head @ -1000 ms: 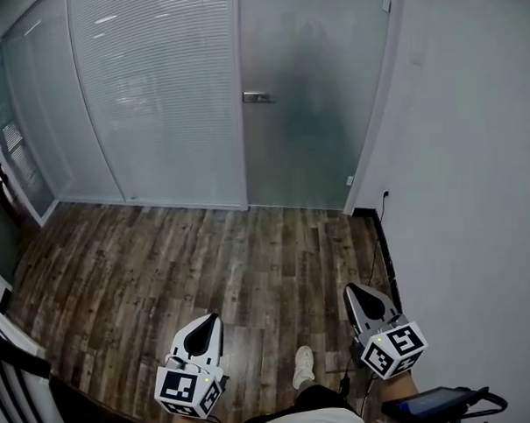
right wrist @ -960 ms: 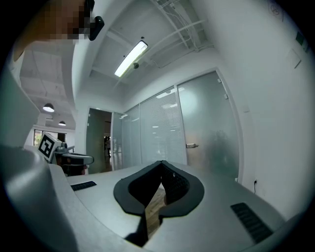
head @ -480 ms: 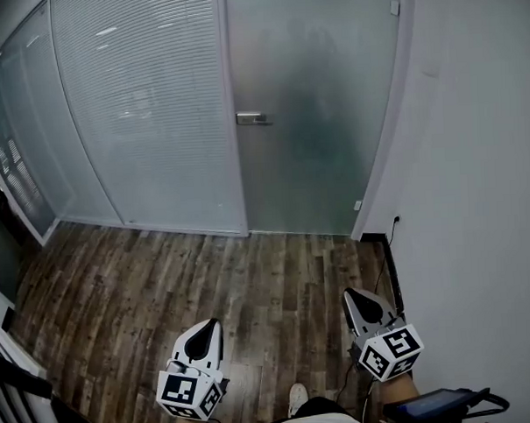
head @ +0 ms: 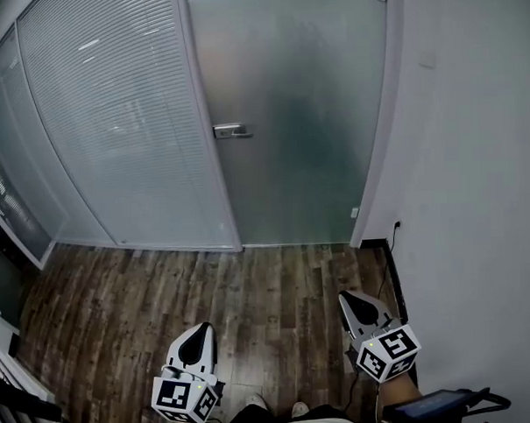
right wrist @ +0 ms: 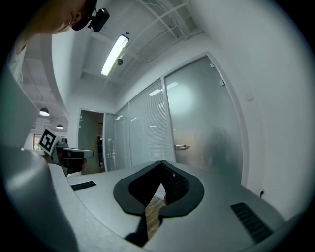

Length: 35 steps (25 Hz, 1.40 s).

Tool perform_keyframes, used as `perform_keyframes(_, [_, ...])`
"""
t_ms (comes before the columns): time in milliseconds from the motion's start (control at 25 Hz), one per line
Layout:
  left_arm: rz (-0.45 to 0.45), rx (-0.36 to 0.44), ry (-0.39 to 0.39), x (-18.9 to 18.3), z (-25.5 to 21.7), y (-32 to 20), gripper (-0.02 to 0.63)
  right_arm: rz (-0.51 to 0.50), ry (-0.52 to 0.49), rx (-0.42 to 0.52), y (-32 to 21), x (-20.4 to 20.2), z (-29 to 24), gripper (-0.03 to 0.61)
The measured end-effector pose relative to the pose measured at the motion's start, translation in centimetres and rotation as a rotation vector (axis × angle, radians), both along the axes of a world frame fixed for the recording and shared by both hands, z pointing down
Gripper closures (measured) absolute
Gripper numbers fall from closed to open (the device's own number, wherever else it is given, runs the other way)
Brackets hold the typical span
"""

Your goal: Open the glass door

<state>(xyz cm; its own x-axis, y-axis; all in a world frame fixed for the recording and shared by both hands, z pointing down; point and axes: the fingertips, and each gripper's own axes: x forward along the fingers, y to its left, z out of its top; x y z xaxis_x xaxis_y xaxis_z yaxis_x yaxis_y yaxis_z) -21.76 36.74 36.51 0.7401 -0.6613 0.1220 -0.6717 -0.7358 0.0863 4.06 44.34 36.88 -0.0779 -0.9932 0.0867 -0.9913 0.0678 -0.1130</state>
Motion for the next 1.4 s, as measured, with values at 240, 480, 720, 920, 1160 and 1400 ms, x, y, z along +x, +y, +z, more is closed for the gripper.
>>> perform_keyframes(240, [0.052,-0.001,0.012,2.8,0.6,-4.5,0.614,0.047,0.008,0.006,-3.1,2.3,0.5,0.578])
perform_keyframes(480, [0.097,-0.007,0.079,5.0,0.4,-11.3,0.614,0.067,0.041,0.003,-8.8,3.2,0.3,0.578])
perform_keyframes(720, [0.115,-0.002,0.081,4.9,0.3,-19.8,0.614,0.075,0.143,-0.006,-17.1,2.0,-0.3,0.578])
perform_keyframes(920, [0.124,0.008,0.069,4.3,0.6,-26.7,0.614,0.084,0.134,-0.006,-23.5,1.1,0.1,0.578])
perform_keyframes(1160, [0.140,0.014,0.072,3.6,0.9,-33.4,0.614,0.121,0.119,-0.001,-29.6,0.8,-0.1,0.578])
perform_keyframes(1400, [0.164,0.003,0.059,3.5,1.8,-36.4,0.614,0.127,0.125,-0.028,-32.5,0.4,-0.1,0.578])
